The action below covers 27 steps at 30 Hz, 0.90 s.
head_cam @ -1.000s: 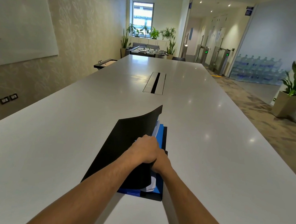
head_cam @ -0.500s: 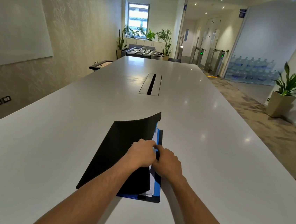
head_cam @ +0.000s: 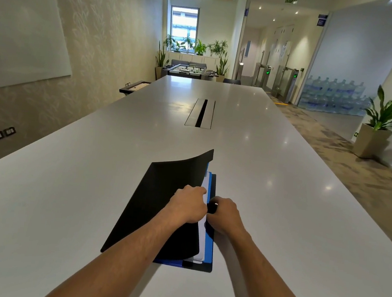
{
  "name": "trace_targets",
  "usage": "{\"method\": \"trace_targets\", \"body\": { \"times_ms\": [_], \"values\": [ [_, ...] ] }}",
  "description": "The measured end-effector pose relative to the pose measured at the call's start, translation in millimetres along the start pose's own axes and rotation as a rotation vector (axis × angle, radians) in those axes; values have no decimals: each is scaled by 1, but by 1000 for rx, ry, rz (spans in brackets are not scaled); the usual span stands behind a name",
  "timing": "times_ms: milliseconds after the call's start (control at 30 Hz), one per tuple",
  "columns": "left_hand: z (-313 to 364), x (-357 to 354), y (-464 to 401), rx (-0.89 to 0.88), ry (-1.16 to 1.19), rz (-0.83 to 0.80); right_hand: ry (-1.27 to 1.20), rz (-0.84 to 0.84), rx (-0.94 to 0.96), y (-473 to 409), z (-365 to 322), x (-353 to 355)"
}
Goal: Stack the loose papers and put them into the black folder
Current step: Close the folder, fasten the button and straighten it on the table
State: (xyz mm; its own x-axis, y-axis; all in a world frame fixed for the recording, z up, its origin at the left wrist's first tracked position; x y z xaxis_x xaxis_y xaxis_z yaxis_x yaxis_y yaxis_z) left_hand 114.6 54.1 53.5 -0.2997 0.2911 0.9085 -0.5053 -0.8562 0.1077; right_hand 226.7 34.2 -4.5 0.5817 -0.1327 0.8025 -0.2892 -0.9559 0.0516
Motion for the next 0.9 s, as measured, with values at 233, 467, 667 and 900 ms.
{"method": "trace_targets", "body": {
  "times_ms": [233,467,667,900],
  "values": [
    [-2,0,-2,-2,18,-22,-35,40,-33,-2,3,3],
    [-1,-14,-1,-42,-21,-31,-228,95,-69,4,8,13],
    [-2,-25,2,-112,-87,17,-340,237,23,25,10,17],
    [-36,-30,-7,-99,-30,97,-222,239,77,32,3,3]
  ]
}}
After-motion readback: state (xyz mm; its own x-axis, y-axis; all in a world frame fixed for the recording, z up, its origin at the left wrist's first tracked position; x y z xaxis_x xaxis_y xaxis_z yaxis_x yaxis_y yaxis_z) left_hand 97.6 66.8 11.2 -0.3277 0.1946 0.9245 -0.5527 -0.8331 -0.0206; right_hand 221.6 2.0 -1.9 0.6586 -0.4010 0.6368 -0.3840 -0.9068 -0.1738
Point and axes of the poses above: each hand's wrist, its own y-axis away from the middle knuckle, its own x-axis out of the back of the hand, z = x × y, the point moved 6 cm from there along -y, towards the middle knuckle, and after that the axes turned 6 degrees about -z, right-handed, at the moved point
